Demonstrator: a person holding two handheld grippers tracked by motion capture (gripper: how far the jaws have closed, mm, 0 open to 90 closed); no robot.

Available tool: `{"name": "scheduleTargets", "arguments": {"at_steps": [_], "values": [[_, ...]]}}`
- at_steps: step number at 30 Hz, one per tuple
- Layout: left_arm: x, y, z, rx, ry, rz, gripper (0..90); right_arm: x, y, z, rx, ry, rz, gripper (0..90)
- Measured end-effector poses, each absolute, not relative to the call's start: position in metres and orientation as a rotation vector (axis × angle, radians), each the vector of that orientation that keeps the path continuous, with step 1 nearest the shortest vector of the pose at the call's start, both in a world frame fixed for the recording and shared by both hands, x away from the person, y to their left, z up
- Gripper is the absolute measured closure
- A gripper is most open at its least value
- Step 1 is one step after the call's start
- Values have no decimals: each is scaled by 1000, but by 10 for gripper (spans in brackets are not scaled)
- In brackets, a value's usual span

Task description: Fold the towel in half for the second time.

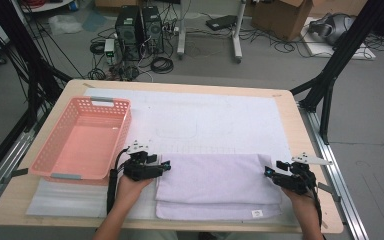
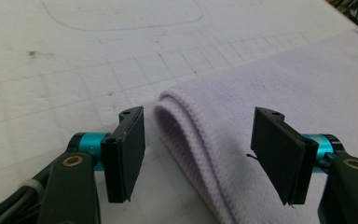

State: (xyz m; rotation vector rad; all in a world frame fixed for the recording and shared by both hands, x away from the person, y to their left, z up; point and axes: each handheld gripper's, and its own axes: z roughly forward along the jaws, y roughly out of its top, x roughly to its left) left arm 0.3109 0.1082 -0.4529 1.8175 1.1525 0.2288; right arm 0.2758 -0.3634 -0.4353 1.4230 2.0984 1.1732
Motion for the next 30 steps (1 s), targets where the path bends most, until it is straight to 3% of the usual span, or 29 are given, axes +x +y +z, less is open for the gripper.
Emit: {"name": "scheduleTargets", "arguments": {"at_steps": [4,7,8,9,13,21,30], "values": [[309,99,-453,1868,1125,272,360,280,-359,-443,1446,2140,1073,444],[306,93,-453,1904,1086,261,672,280,-357,-448,1450,2142,1081,529],[306,92,-453,1901,1088,251,749,280,-357,-448,1439,2148,1091,599],[306,91,-453,1898,1097,248,772,280,-356,-448,1445,2169,1121,743],[310,99,-451,1837,1140,252,800,280,-355,-446,1485,2173,1167,805],[338,110,-430,1780,1154,335,799,289,-339,-439,1384,2099,1171,807],[370,111,-423,1766,1170,382,794,325,-326,-430,1387,2055,1102,805]]}}
